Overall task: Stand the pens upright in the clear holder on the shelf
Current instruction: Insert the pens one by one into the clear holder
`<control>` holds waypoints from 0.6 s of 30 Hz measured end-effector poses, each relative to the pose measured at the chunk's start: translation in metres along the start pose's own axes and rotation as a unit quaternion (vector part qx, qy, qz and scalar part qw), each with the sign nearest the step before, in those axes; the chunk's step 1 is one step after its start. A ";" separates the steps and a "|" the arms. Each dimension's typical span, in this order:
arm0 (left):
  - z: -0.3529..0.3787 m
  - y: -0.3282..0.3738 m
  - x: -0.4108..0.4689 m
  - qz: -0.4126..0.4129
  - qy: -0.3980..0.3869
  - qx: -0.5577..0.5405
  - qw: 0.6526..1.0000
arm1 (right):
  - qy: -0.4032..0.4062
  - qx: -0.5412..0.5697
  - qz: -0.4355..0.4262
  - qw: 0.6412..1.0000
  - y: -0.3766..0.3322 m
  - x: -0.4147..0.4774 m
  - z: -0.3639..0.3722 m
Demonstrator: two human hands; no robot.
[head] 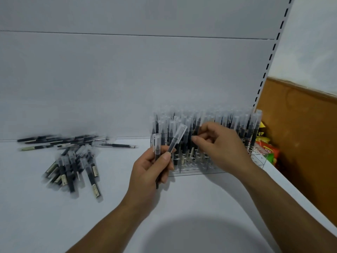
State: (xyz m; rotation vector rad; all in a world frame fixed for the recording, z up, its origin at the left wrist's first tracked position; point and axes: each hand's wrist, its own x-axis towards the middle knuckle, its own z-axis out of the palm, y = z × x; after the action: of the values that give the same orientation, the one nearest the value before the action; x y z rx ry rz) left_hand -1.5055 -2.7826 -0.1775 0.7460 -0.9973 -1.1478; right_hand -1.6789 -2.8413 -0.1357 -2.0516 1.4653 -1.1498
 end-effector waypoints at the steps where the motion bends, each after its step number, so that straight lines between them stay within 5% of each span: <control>1: 0.000 0.000 0.000 0.000 -0.001 0.001 1.000 | -0.009 -0.012 0.004 1.000 0.001 0.000 0.003; 14: 0.005 0.001 -0.001 0.002 0.009 0.036 0.999 | -0.017 -0.118 -0.006 0.993 0.005 -0.010 0.008; 18: 0.009 0.002 -0.002 -0.004 0.012 0.048 0.999 | 0.031 -0.027 -0.020 0.999 0.009 -0.027 -0.003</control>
State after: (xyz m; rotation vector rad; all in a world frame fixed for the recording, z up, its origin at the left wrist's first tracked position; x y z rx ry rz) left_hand -1.5135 -2.7798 -0.1728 0.8393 -1.0365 -1.1018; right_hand -1.6898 -2.8196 -0.1511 -2.1081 1.5064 -1.2121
